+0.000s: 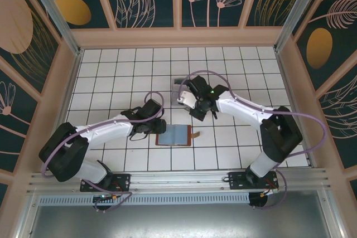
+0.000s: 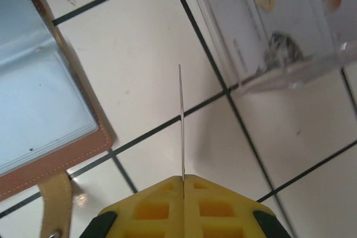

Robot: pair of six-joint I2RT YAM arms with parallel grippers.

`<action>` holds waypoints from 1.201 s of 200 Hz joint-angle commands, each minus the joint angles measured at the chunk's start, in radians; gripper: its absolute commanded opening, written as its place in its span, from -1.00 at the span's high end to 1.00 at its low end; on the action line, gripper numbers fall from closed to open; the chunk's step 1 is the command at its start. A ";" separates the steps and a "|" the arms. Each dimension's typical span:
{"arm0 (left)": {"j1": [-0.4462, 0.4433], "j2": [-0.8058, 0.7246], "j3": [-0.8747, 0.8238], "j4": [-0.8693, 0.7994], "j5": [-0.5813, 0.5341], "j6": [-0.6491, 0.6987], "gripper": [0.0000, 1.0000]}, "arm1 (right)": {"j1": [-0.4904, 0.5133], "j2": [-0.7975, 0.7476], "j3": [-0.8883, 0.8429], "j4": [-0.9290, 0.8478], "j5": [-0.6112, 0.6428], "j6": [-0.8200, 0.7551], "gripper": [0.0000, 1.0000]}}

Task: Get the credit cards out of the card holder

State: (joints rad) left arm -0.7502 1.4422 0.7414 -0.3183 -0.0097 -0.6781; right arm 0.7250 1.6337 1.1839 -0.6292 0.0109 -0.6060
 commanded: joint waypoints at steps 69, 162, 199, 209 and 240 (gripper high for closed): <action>-0.001 -0.069 -0.053 -0.008 -0.013 -0.023 0.09 | -0.056 0.225 0.435 -0.213 0.030 -0.343 1.00; 0.000 -0.055 -0.045 -0.010 -0.032 -0.034 0.09 | -0.115 0.436 0.799 -0.342 0.012 -0.486 1.00; -0.001 -0.051 -0.035 -0.021 -0.038 -0.034 0.09 | -0.121 0.501 0.887 -0.382 0.009 -0.506 1.00; 0.000 -0.050 -0.034 -0.022 -0.039 -0.035 0.09 | -0.122 0.521 0.906 -0.393 0.009 -0.508 1.00; 0.000 -0.053 -0.035 -0.025 -0.041 -0.040 0.09 | -0.130 0.558 0.937 -0.403 0.009 -0.511 1.00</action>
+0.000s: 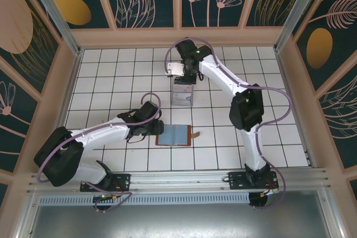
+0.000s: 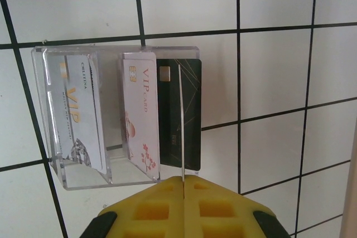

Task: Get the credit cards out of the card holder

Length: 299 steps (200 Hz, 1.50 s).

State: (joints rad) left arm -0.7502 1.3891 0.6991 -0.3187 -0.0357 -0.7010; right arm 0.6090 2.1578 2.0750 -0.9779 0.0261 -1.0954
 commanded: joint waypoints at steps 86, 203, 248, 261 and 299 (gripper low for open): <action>-0.001 -0.008 -0.004 -0.029 -0.021 -0.027 0.08 | -0.018 0.121 0.129 -0.070 -0.048 -0.029 1.00; -0.001 0.008 -0.002 -0.024 -0.015 -0.026 0.07 | -0.014 0.160 0.163 -0.066 -0.015 -0.035 0.74; 0.000 0.009 -0.005 -0.024 -0.016 -0.023 0.07 | -0.013 0.159 0.163 -0.038 0.009 -0.034 0.64; -0.001 0.009 -0.007 -0.023 -0.015 -0.025 0.07 | -0.013 0.159 0.163 -0.033 0.010 -0.033 0.62; -0.001 0.014 -0.010 -0.013 -0.008 -0.025 0.08 | -0.010 0.151 0.163 -0.004 0.025 0.003 0.57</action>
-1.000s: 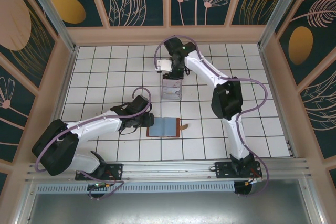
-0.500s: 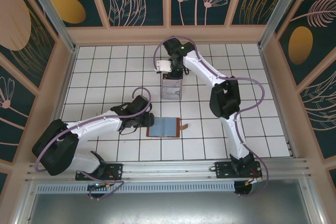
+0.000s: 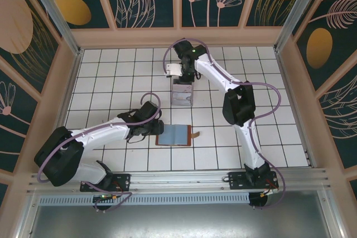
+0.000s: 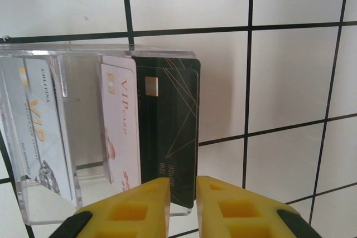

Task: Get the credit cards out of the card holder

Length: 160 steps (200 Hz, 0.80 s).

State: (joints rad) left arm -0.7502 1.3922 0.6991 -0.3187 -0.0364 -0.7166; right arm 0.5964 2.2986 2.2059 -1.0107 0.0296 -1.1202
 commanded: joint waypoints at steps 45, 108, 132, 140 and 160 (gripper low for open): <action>-0.001 0.023 -0.011 0.017 0.031 0.003 0.08 | 0.002 -0.052 -0.029 0.198 0.008 0.244 0.63; 0.001 0.026 -0.007 0.049 0.071 0.023 0.09 | 0.014 -0.319 -0.377 0.457 -0.089 0.803 0.75; 0.009 0.036 0.015 0.038 0.062 0.048 0.08 | 0.027 -0.418 -0.524 0.500 -0.140 1.034 0.78; 0.016 0.039 0.020 0.039 0.068 0.056 0.08 | 0.032 -0.450 -0.575 0.510 -0.143 1.111 0.79; 0.042 0.047 0.026 0.049 0.091 0.078 0.08 | 0.034 -0.533 -0.716 0.543 -0.163 1.281 0.80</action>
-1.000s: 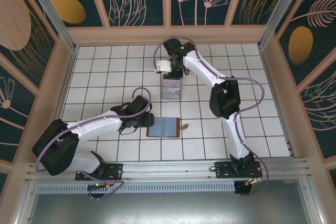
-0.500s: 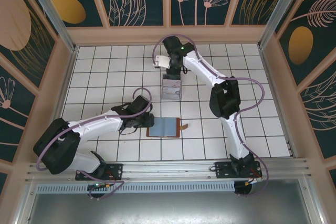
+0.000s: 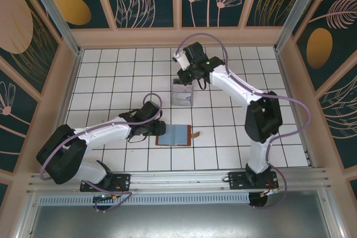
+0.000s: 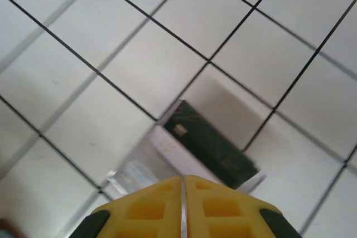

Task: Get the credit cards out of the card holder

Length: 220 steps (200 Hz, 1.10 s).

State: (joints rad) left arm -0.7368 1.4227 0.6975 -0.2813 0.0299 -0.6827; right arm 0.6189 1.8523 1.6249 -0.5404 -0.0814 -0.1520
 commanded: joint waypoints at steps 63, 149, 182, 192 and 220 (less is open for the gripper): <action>0.198 0.001 0.040 0.011 -0.065 0.130 -0.97 | -0.004 -0.351 -0.617 0.198 0.100 0.490 -0.24; 0.419 -0.042 -0.011 0.228 -0.513 0.290 -0.97 | -0.201 -0.508 -1.006 0.691 0.516 0.165 -0.98; 0.537 -0.095 -0.098 0.454 -0.599 0.370 -0.97 | -0.405 -0.546 -1.190 1.119 0.363 0.083 -0.98; 0.546 -0.103 -0.140 0.570 -0.644 0.433 -0.97 | -0.481 -0.546 -1.235 1.222 0.290 0.110 -0.98; 0.623 -0.072 -0.265 0.910 -0.581 0.525 -0.97 | -0.627 -0.513 -1.349 1.509 0.143 0.163 -0.98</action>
State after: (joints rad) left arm -0.1692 1.3342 0.5152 0.2794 -0.5407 -0.2768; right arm 0.0685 1.3304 0.3450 0.5762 0.1993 -0.0029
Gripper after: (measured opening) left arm 0.985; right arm 0.989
